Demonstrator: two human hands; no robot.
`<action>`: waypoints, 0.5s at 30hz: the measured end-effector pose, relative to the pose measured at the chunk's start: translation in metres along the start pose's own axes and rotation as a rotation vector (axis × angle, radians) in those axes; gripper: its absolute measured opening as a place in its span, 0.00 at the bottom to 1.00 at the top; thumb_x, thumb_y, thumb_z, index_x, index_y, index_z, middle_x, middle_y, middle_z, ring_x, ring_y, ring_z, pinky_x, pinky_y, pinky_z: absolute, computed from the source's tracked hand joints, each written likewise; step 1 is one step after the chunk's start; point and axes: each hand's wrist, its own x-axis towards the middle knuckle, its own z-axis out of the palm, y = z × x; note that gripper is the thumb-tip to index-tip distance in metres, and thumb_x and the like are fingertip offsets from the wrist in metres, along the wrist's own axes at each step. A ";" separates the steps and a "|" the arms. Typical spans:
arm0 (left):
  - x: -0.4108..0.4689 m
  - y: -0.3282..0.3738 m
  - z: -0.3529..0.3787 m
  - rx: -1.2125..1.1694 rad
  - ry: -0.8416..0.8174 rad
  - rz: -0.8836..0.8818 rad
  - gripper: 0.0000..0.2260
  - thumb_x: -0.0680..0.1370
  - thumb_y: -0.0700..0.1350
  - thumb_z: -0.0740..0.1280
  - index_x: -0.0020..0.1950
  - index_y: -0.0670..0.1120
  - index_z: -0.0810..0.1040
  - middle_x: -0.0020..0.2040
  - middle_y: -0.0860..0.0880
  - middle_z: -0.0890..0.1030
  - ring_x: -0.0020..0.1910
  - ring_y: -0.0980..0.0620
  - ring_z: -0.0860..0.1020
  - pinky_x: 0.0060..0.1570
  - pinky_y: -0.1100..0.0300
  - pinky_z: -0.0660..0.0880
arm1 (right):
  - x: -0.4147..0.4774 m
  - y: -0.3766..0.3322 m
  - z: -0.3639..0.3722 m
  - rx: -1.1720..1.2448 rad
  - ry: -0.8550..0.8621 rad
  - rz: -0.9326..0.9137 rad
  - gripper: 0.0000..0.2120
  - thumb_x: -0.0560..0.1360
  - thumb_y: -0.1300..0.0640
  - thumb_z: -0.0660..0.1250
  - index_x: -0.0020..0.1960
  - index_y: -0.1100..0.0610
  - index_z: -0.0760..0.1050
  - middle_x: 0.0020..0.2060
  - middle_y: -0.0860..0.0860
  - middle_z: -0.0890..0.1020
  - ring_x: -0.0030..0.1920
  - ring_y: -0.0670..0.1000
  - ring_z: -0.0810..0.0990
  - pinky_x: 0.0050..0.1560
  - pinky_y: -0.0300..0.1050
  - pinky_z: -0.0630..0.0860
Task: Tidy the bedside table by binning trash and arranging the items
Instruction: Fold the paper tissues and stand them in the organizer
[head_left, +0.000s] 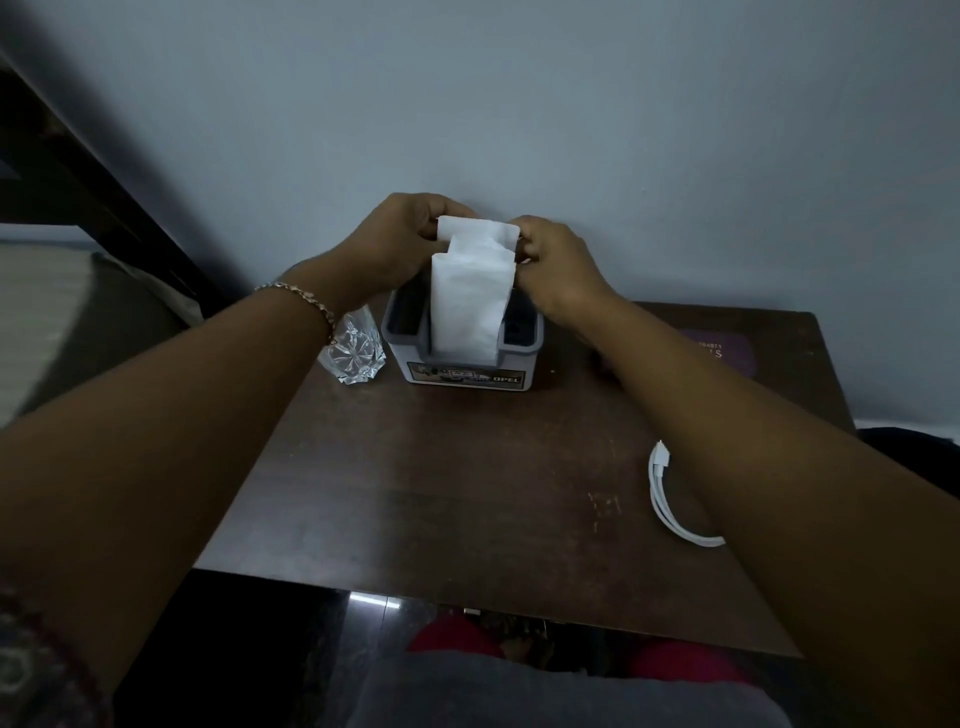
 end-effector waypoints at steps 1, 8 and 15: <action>0.001 -0.001 0.000 0.035 -0.012 0.004 0.11 0.74 0.36 0.68 0.56 0.42 0.79 0.50 0.46 0.82 0.42 0.56 0.79 0.42 0.72 0.75 | -0.001 0.001 0.002 -0.036 0.014 0.005 0.09 0.71 0.61 0.65 0.49 0.49 0.76 0.48 0.51 0.82 0.51 0.55 0.79 0.56 0.58 0.75; 0.002 -0.008 -0.007 0.060 0.013 0.028 0.12 0.74 0.35 0.69 0.57 0.41 0.78 0.49 0.47 0.81 0.35 0.70 0.77 0.41 0.76 0.73 | -0.002 -0.001 0.005 -0.048 0.073 -0.001 0.10 0.71 0.55 0.66 0.52 0.49 0.75 0.48 0.47 0.82 0.53 0.53 0.78 0.59 0.58 0.71; -0.003 -0.006 -0.015 0.170 0.057 0.013 0.11 0.73 0.36 0.69 0.54 0.43 0.80 0.43 0.44 0.81 0.39 0.56 0.76 0.40 0.75 0.71 | -0.007 -0.012 0.003 -0.070 0.086 -0.044 0.09 0.71 0.51 0.67 0.51 0.44 0.74 0.48 0.43 0.80 0.52 0.47 0.77 0.61 0.53 0.68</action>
